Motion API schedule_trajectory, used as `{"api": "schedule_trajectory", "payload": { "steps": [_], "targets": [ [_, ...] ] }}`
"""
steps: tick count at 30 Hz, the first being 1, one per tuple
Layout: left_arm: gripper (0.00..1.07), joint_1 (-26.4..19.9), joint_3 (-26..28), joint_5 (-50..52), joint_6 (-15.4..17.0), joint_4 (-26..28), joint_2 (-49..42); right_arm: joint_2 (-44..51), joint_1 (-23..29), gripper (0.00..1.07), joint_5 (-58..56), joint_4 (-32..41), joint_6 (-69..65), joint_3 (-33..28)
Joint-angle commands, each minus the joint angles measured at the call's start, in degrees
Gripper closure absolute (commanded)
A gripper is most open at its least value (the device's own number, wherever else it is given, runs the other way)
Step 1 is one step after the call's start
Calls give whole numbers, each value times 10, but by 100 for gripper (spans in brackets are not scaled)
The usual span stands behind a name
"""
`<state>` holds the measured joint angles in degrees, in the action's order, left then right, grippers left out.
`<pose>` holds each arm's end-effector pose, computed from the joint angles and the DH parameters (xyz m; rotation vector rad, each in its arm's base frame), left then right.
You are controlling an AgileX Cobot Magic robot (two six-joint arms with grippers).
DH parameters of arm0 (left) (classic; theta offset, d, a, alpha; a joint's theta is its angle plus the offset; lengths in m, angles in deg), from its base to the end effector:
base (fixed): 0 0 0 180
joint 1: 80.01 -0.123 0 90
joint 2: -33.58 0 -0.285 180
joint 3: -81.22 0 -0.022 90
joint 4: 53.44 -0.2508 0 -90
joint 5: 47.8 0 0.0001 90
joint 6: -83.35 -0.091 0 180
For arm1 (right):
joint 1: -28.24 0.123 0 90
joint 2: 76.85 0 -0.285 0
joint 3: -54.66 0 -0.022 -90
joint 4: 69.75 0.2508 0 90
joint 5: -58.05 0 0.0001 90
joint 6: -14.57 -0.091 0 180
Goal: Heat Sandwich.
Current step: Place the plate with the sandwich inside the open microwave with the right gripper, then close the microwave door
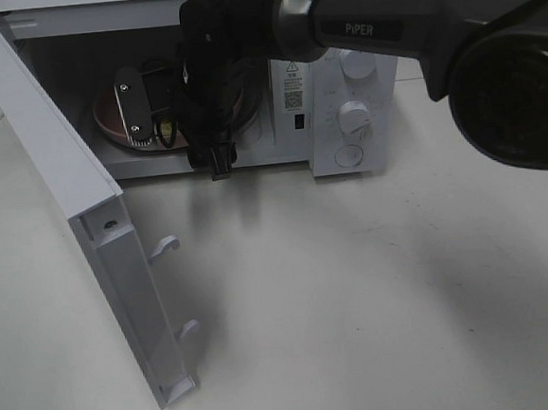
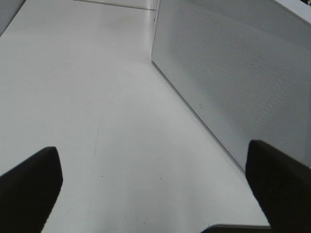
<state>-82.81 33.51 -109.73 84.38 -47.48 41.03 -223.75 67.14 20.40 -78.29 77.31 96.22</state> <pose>-0.0082 -0.0088 0.2801 -0.0608 2.0399 -0.1050 0.4265 0.3335 0.1614 -2.0185 1.5029 -0.3347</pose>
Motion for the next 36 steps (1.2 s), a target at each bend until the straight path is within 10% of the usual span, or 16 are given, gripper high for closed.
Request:
{"api": "schedule_trajectory", "payload": {
  "steps": [1,36],
  "targets": [
    [10,-1,-1,9,3,4,-9,30,-2,28,25,3,-7,-42],
    [10,-1,-1,9,3,4,-9,317,-2,31,170,-11,-30,-424]
  ]
}}
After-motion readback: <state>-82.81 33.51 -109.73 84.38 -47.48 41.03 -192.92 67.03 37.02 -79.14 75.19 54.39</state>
